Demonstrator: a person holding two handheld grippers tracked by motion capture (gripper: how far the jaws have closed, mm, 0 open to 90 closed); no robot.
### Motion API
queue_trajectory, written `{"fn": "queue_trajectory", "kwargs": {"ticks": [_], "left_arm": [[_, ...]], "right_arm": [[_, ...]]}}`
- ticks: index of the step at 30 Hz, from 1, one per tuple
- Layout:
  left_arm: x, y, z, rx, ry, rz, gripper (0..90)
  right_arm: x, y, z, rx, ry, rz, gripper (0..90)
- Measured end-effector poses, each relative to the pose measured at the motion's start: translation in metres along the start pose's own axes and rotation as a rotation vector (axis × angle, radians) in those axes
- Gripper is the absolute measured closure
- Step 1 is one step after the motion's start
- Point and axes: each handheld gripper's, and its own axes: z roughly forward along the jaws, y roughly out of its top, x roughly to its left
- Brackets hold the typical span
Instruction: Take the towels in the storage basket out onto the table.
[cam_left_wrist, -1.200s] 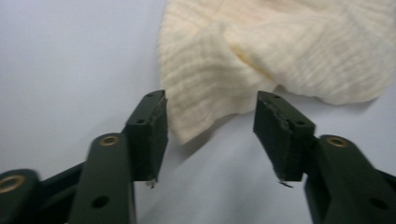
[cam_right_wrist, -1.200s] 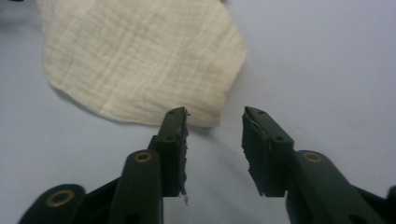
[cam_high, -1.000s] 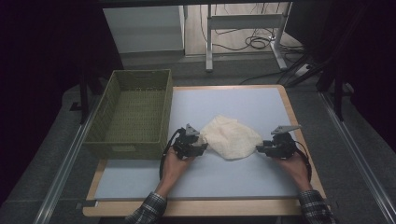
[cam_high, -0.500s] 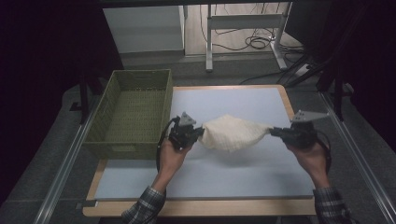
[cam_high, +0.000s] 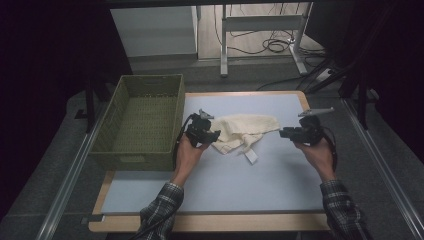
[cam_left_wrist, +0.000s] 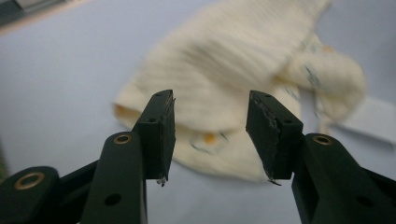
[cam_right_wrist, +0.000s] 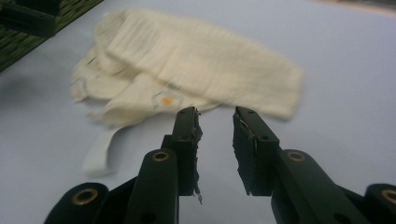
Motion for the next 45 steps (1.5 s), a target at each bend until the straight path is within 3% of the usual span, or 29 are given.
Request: {"fn": "queue_trajectory", "kwargs": {"ticks": [3, 8, 13, 16, 19, 20, 22, 23, 25, 26, 28, 29, 31, 35, 36, 39, 45], "left_arm": [[-0.009, -0.012, 0.004, 0.023, -0.033, 0.022, 51.1], [-0.018, -0.025, 0.016, 0.029, -0.081, 0.034, 46.7], [-0.024, -0.031, 0.032, 0.023, -0.074, 0.059, 37.9], [-0.025, -0.034, 0.040, 0.035, -0.045, 0.081, 36.8], [-0.024, -0.036, 0.043, 0.022, -0.040, 0.078, 43.5], [-0.023, -0.036, 0.043, 0.017, -0.042, 0.065, 43.5], [-0.024, -0.036, 0.042, 0.013, -0.039, 0.060, 52.3], [-0.025, -0.038, 0.039, 0.013, -0.031, 0.071, 67.5], [-0.025, -0.039, 0.037, 0.013, -0.024, 0.080, 82.4], [-0.024, -0.041, 0.035, 0.002, -0.028, 0.075, 83.8], [-0.021, -0.042, 0.030, -0.010, -0.043, 0.052, 84.5], [-0.021, -0.043, 0.026, -0.017, -0.047, 0.046, 84.6], [-0.022, -0.043, 0.016, -0.024, -0.051, 0.046, 84.6], [-0.027, -0.043, -0.005, -0.027, -0.074, 0.065, 84.1], [-0.029, -0.044, -0.010, -0.027, -0.081, 0.070, 84.1], [-0.037, -0.053, -0.029, -0.029, -0.104, 0.082, 83.7], [-0.045, -0.074, -0.044, -0.014, -0.170, 0.073, 83.8]], "right_arm": [[0.019, -0.017, 0.015, 0.032, 0.061, -0.022, 70.0], [0.039, -0.024, 0.036, 0.051, 0.107, -0.050, 67.7], [0.066, -0.021, 0.064, 0.053, 0.163, -0.064, 57.3], [0.075, -0.016, 0.078, 0.057, 0.147, -0.054, 52.0], [0.078, -0.012, 0.086, 0.063, 0.112, -0.036, 52.4], [0.078, -0.011, 0.089, 0.064, 0.101, -0.025, 55.6], [0.078, -0.010, 0.095, 0.068, 0.064, -0.028, 72.7], [0.078, -0.011, 0.096, 0.080, 0.045, -0.053, 84.9], [0.077, -0.012, 0.093, 0.078, 0.038, -0.066, 85.8], [0.076, -0.013, 0.083, 0.068, 0.031, -0.072, 86.2], [0.074, -0.013, 0.077, 0.058, 0.027, -0.077, 86.2], [0.071, -0.013, 0.061, 0.047, 0.027, -0.077, 86.2], [0.069, -0.014, 0.053, 0.043, 0.026, -0.080, 86.1], [0.060, -0.021, 0.015, 0.038, 0.042, -0.070, 85.9], [0.060, -0.021, 0.015, 0.038, 0.042, -0.070, 85.9], [0.055, -0.036, -0.009, 0.055, 0.064, -0.057, 85.2], [0.048, -0.065, -0.032, 0.075, 0.080, -0.028, 84.9]]}}
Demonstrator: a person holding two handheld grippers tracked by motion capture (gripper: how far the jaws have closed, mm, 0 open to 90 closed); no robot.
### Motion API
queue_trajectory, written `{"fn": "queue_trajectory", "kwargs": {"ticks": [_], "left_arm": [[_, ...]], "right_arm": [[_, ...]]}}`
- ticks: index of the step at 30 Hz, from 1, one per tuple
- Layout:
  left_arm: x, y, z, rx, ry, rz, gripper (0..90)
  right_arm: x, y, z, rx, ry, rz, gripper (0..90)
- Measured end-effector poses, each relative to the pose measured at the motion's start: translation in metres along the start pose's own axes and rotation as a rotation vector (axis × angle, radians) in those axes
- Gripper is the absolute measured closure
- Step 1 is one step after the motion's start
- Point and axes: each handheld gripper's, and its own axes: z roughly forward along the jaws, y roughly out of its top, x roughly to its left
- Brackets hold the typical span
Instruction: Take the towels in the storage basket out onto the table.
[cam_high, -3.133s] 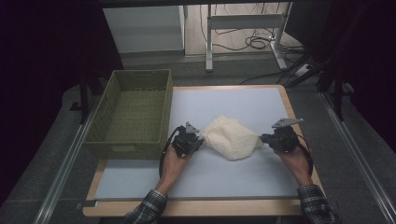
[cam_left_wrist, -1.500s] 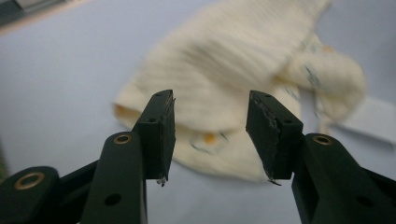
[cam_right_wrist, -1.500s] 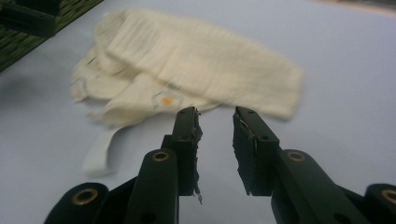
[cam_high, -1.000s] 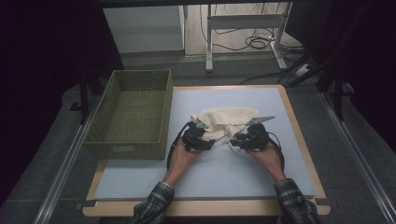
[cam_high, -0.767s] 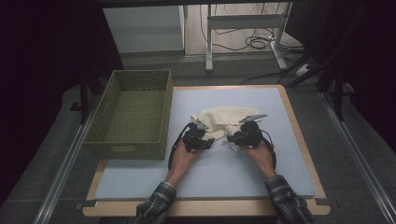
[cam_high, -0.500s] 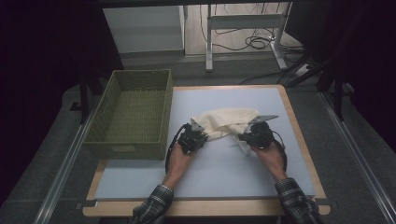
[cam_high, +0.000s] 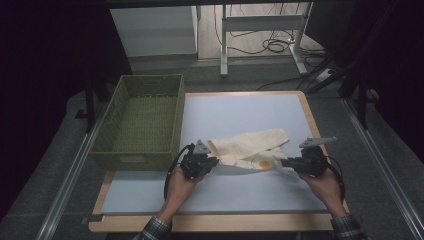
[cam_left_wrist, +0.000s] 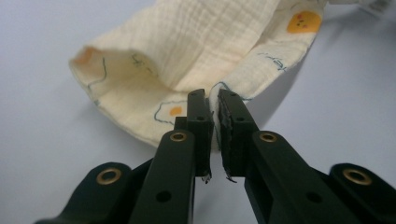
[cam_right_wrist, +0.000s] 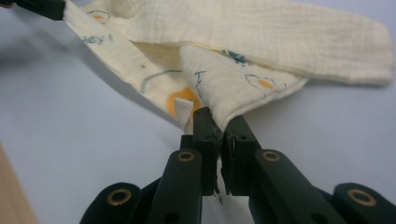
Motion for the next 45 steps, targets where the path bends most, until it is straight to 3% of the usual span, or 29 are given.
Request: {"fn": "queue_trajectory", "kwargs": {"ticks": [3, 4, 5, 6, 11, 15, 16, 19, 22, 23, 27, 30, 35, 41, 45], "left_arm": [[-0.009, -0.015, -0.002, 0.024, -0.051, -0.011, 83.5], [-0.012, -0.025, 0.000, 0.054, -0.082, -0.023, 76.8], [-0.012, -0.025, 0.000, 0.054, -0.082, -0.023, 69.4], [-0.012, -0.031, 0.001, 0.064, -0.072, -0.021, 64.6], [-0.005, -0.030, -0.010, 0.039, -0.050, -0.033, 55.5], [-0.004, -0.012, -0.015, 0.006, -0.069, -0.010, 59.2], [-0.008, -0.003, -0.009, 0.007, -0.086, 0.016, 60.0], [-0.014, 0.005, 0.001, 0.012, -0.106, 0.041, 62.3], [-0.021, 0.012, 0.019, 0.043, -0.101, 0.088, 64.0], [-0.023, 0.014, 0.031, 0.069, -0.081, 0.116, 64.0], [-0.024, 0.014, 0.046, 0.100, -0.071, 0.131, 63.2], [-0.024, 0.011, 0.051, 0.113, -0.037, 0.156, 61.3], [-0.021, 0.011, 0.054, 0.097, -0.026, 0.135, 61.4], [-0.022, 0.011, 0.057, 0.084, -0.017, 0.141, 67.9], [-0.014, 0.008, 0.057, 0.056, -0.042, 0.091, 80.9]], "right_arm": [[0.001, -0.017, -0.009, 0.006, 0.021, 0.009, 84.6], [0.002, -0.028, -0.011, 0.014, 0.028, 0.011, 81.7], [0.002, -0.028, -0.011, 0.014, 0.028, 0.011, 81.7], [0.003, -0.038, -0.010, 0.031, 0.028, 0.022, 73.7], [-0.001, -0.046, -0.017, 0.019, -0.018, 0.018, 68.6], [-0.003, -0.039, -0.024, -0.006, -0.025, 0.011, 69.1], [-0.004, -0.032, -0.024, -0.010, -0.034, -0.007, 69.1], [-0.008, -0.027, -0.022, -0.017, -0.039, -0.007, 69.1], [-0.018, -0.021, -0.017, -0.020, -0.058, -0.004, 69.0], [-0.019, -0.020, -0.016, -0.020, -0.059, -0.002, 69.0], [-0.025, -0.020, -0.014, -0.025, -0.069, 0.003, 68.8], [-0.033, -0.019, -0.015, -0.027, -0.087, 0.010, 67.7], [-0.052, -0.012, -0.014, -0.042, -0.131, 0.030, 65.4], [-0.073, 0.008, 0.019, -0.043, -0.151, 0.038, 64.1], [-0.083, 0.017, 0.045, -0.001, -0.186, 0.034, 63.9]]}}
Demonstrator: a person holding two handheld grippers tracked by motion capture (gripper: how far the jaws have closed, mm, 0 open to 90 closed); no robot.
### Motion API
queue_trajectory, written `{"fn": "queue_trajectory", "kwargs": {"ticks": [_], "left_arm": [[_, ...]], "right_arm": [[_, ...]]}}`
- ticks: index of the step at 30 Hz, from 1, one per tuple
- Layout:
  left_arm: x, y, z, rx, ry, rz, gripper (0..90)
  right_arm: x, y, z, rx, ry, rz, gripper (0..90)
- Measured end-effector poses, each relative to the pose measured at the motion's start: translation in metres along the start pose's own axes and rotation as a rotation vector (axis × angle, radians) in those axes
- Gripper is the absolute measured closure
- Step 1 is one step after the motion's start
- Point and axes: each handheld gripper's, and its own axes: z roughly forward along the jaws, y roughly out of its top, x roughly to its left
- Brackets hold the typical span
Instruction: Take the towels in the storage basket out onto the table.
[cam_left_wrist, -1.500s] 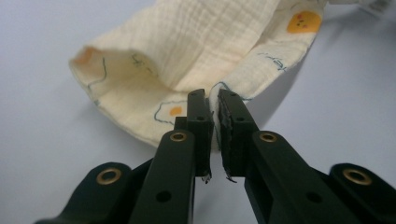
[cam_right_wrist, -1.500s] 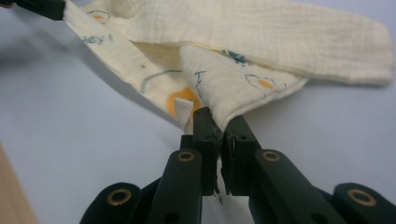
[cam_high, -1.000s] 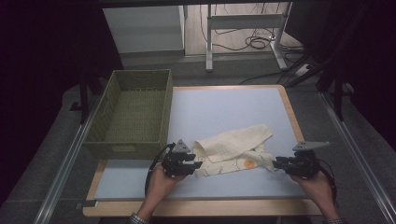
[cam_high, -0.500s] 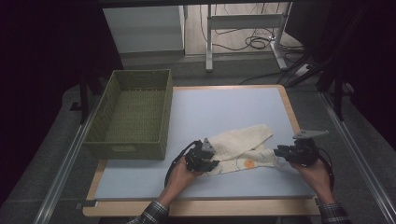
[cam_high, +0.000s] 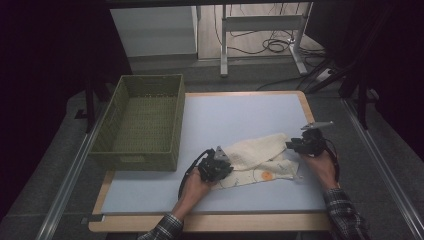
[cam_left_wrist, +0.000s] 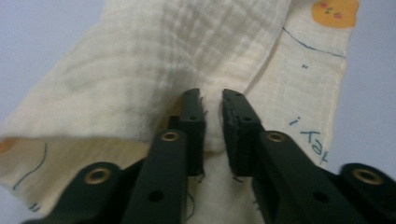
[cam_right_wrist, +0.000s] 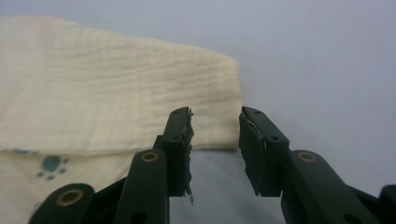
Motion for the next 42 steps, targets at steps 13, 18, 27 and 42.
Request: {"fn": "queue_trajectory", "kwargs": {"ticks": [13, 18, 27, 42], "left_arm": [[0.016, 0.020, -0.034, -0.077, 0.041, -0.024, 86.8], [0.037, 0.043, -0.052, -0.098, 0.097, -0.045, 86.8], [0.095, 0.106, -0.048, -0.041, 0.316, -0.150, 70.5], [0.030, 0.021, -0.041, -0.008, 0.106, -0.107, 54.1]], "right_arm": [[0.008, 0.011, -0.023, -0.047, -0.009, -0.022, 87.0], [0.007, 0.035, -0.032, -0.069, -0.016, -0.041, 87.0], [0.000, 0.090, -0.020, -0.087, -0.065, -0.028, 72.2], [0.028, 0.009, -0.052, -0.018, 0.040, -0.086, 70.9]]}}
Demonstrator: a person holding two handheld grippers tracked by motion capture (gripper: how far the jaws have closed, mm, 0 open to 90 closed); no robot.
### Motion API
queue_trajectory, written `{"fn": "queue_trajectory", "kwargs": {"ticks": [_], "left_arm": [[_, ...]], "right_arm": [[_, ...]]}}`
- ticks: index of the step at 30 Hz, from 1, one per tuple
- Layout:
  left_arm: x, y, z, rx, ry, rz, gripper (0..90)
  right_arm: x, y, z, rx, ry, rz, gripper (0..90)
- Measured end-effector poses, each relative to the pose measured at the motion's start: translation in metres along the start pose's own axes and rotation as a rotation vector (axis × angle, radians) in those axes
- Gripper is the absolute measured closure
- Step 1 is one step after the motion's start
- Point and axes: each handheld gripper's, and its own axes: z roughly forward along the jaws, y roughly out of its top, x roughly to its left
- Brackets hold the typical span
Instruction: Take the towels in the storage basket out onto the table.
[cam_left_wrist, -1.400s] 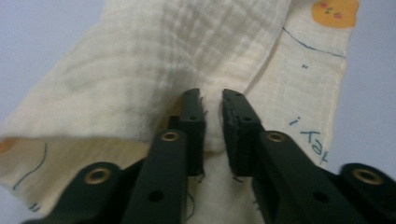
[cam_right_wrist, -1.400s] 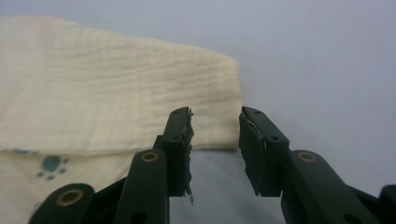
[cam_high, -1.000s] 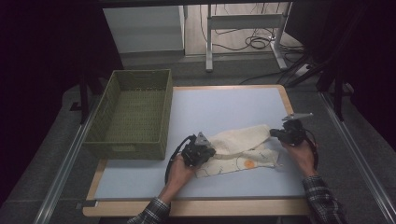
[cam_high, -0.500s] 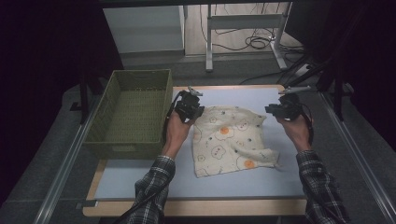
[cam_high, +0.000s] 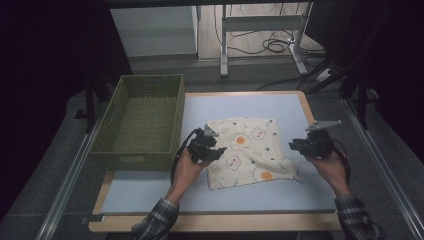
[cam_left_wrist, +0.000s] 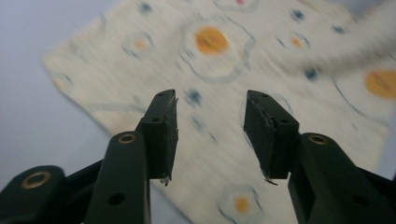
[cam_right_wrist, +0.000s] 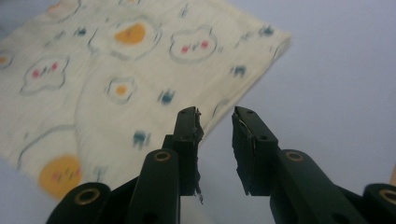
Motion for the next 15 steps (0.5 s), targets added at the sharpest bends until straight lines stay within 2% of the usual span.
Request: {"fn": "queue_trajectory", "kwargs": {"ticks": [3, 4, 5, 6, 10, 11, 14, 15], "left_arm": [[-0.009, -0.026, -0.005, 0.009, -0.035, 0.001, 53.1], [-0.012, -0.034, -0.008, 0.010, -0.043, 0.001, 52.4], [-0.019, -0.049, -0.014, -0.005, -0.070, -0.004, 51.6], [-0.019, -0.049, -0.014, -0.005, -0.070, -0.004, 50.9], [-0.034, -0.074, -0.023, -0.031, -0.100, 0.024, 47.8], [-0.037, -0.078, -0.023, -0.029, -0.112, 0.033, 45.5], [-0.045, -0.083, -0.017, -0.003, -0.080, 0.079, 45.1], [-0.049, -0.084, -0.013, -0.007, -0.032, 0.114, 46.5]], "right_arm": [[0.006, -0.023, -0.009, 0.015, 0.023, 0.008, 70.9], [0.012, -0.037, -0.016, 0.024, 0.034, 0.016, 70.9], [0.014, -0.043, -0.019, 0.024, 0.043, 0.020, 70.9], [0.014, -0.043, -0.019, 0.024, 0.043, 0.020, 70.9], [0.028, -0.061, -0.025, 0.022, 0.092, 0.039, 67.2], [0.033, -0.066, -0.023, 0.027, 0.107, 0.030, 66.0], [0.037, -0.068, -0.018, 0.041, 0.098, 0.018, 66.3], [0.038, -0.068, -0.011, 0.061, 0.086, 0.011, 73.8]]}}
